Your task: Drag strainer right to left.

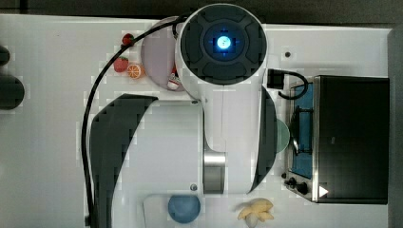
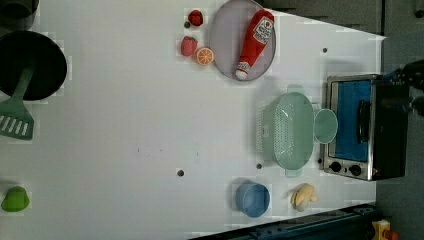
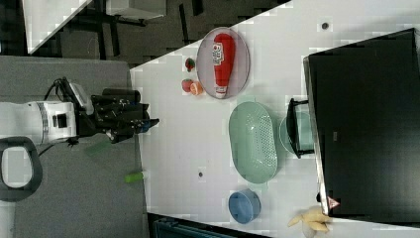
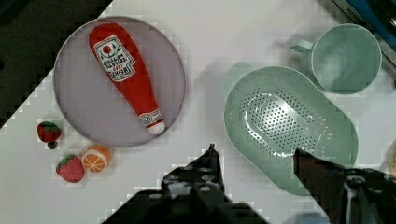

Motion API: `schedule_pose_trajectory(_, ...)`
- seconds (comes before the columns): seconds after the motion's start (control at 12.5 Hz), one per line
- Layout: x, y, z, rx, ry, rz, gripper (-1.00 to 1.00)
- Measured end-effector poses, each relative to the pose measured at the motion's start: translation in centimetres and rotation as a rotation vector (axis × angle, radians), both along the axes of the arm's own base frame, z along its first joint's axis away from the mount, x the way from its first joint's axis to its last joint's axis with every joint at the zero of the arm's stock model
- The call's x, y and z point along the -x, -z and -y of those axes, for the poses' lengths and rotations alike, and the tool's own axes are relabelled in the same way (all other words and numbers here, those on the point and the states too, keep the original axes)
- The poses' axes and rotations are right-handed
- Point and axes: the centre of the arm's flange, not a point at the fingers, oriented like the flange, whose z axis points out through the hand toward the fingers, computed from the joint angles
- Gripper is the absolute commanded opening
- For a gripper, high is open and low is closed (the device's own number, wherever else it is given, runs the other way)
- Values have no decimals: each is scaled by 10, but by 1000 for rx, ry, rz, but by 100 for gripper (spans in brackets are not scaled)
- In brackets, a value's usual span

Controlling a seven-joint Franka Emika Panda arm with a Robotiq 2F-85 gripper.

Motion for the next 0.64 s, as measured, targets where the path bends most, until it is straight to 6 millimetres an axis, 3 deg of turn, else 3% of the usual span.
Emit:
schedule_pose_trajectory(0.08, 39, 2, 4, 11, 5, -116, 60)
schedule_pose_trajectory(0.16, 80, -9, 8, 12, 13, -175, 82)
schedule_pose_trajectory(0.24, 109, -32, 13, -3, 23, -148, 100)
schedule_pose_trajectory(0.32, 132, -61, 20, 1, 35, -88, 100)
schedule_pose_trajectory(0.48, 164, -110, 33, -5, 53, 23, 100)
schedule_pose_trajectory(0.64, 159, -124, 41, 13, 64, 99, 100)
